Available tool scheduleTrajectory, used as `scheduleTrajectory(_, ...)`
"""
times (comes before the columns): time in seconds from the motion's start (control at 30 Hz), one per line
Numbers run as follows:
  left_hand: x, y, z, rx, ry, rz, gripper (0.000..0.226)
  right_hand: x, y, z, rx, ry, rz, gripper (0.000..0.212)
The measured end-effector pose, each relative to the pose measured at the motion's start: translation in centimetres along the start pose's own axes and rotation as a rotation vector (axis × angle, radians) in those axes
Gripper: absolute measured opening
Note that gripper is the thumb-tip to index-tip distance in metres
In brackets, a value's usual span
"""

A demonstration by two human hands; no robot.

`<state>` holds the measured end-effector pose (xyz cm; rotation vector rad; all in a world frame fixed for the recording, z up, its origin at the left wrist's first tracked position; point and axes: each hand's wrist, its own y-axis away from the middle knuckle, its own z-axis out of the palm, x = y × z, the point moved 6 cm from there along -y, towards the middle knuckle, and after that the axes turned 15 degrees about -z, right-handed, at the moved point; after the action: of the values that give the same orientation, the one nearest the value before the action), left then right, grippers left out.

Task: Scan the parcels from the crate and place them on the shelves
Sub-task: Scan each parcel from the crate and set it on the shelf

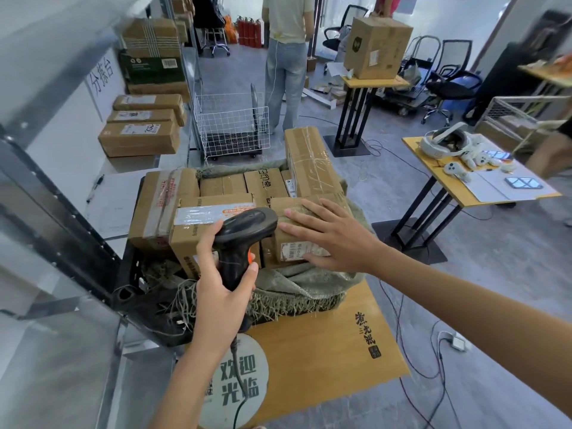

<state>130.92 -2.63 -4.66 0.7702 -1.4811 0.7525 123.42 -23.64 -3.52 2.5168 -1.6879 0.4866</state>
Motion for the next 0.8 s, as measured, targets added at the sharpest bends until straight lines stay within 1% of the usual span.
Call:
scheduleTrajectory(0.1,0.1,-0.1,-0.5,0.005,-0.010,0.003,0.081,-0.2,0.7,0.2,-0.002,0.024,-0.034,0.065)
scheduleTrajectory(0.2,0.5,-0.4,-0.8,0.003,-0.036,0.015,0.079,-0.2,0.9,0.3,0.013,-0.009,-0.008,0.065)
scheduleTrajectory(0.33,1.5,-1.2,-1.5,0.006,-0.059,0.042,0.078,-0.6,0.4,0.0,0.031,-0.071,0.060,0.065)
scheduleTrajectory(0.47,2.4,-1.7,-2.3,0.019,-0.065,0.060,0.085,-0.9,0.0,-0.9,0.095,-0.103,0.173,0.065)
scheduleTrajectory(0.57,2.4,-1.8,-3.0,0.018,-0.080,0.076,0.085,-1.4,-0.8,-1.6,0.121,-0.144,0.233,0.066)
scheduleTrajectory(0.67,2.3,-1.5,-3.5,0.026,-0.091,0.081,0.084,-1.8,-2.3,-2.5,0.188,-0.189,0.279,0.064)
scheduleTrajectory(0.8,3.1,-0.9,-4.3,0.101,-0.123,0.075,0.086,-1.8,-4.8,-3.1,0.249,-0.299,0.363,0.065)
